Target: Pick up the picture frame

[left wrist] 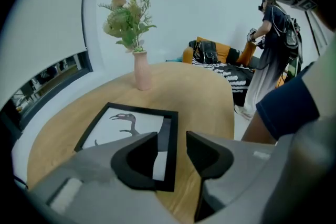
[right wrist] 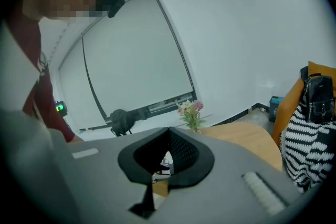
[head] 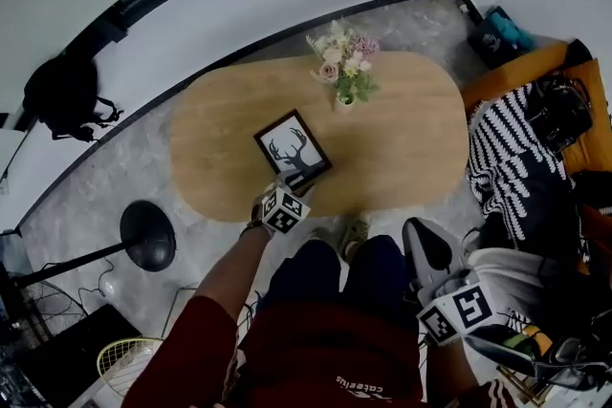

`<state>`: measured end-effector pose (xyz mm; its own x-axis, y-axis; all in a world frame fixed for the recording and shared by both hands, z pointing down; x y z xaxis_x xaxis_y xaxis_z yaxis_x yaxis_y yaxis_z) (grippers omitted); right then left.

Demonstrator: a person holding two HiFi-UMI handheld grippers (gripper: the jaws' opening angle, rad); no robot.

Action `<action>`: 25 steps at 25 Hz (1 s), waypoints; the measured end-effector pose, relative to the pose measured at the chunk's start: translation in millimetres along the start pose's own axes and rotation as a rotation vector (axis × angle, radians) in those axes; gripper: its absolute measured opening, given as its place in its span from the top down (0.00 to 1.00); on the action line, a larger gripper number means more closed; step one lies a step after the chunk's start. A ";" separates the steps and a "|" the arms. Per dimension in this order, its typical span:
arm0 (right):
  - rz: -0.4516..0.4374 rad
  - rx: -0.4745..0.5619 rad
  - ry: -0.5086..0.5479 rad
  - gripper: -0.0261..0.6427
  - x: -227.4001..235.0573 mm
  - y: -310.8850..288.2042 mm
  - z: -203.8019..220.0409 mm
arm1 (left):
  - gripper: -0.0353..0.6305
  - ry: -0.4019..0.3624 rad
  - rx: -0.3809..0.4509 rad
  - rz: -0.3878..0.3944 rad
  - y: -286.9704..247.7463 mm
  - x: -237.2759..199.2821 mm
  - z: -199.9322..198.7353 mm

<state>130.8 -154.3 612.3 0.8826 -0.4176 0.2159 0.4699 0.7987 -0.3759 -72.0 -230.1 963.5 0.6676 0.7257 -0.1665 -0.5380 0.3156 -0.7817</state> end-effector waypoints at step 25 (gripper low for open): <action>-0.010 -0.003 -0.039 0.96 21.0 -1.8 10.1 | 0.84 -0.178 -0.147 -0.044 -22.2 -0.5 15.4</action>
<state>148.4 -160.1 626.6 0.8766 -0.4081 0.2551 0.4788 0.7932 -0.3762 -68.3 -228.0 990.2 0.5807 0.8135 -0.0320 -0.4211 0.2665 -0.8670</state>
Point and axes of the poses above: the fingertips, and each gripper's own axes: y backward along the fingers, x to its right, z out of its underside, the point moved 5 cm from there along y, backward along the fingers, and after that the axes turned 8 degrees about y, right-handed, at the moved point
